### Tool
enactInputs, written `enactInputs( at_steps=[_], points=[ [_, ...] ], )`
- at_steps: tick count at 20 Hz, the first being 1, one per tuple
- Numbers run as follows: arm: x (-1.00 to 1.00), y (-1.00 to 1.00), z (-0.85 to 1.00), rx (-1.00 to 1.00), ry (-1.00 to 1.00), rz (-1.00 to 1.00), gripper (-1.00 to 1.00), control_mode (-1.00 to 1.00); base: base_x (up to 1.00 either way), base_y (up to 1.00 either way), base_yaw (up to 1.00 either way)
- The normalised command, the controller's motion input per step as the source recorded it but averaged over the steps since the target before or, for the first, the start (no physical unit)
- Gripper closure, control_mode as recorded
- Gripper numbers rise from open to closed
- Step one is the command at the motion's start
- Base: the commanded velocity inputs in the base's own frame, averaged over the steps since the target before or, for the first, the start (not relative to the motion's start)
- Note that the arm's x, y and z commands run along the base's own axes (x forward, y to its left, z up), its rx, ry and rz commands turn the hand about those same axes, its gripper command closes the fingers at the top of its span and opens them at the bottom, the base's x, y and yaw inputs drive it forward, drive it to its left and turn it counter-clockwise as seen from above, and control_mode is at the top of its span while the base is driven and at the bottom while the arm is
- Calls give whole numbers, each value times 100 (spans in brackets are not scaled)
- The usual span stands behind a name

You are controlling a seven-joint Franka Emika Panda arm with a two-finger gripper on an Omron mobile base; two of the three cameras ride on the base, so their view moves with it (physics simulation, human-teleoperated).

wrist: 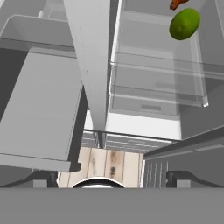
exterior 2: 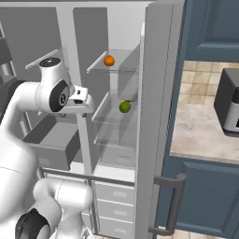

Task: Take the lime and tangerine from the fridge shelf and place them in the freezer drawer to begin freezing them.

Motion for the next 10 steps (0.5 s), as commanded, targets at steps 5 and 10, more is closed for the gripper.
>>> enactInputs(
  at_steps=[5, 10],
  points=[
    [0, 0, 0, 0, 0, 0, -100, 100, 20, -22, 0],
    [0, 0, 0, 0, 0, 0, -100, 100, 32, -29, 0]
  ],
)
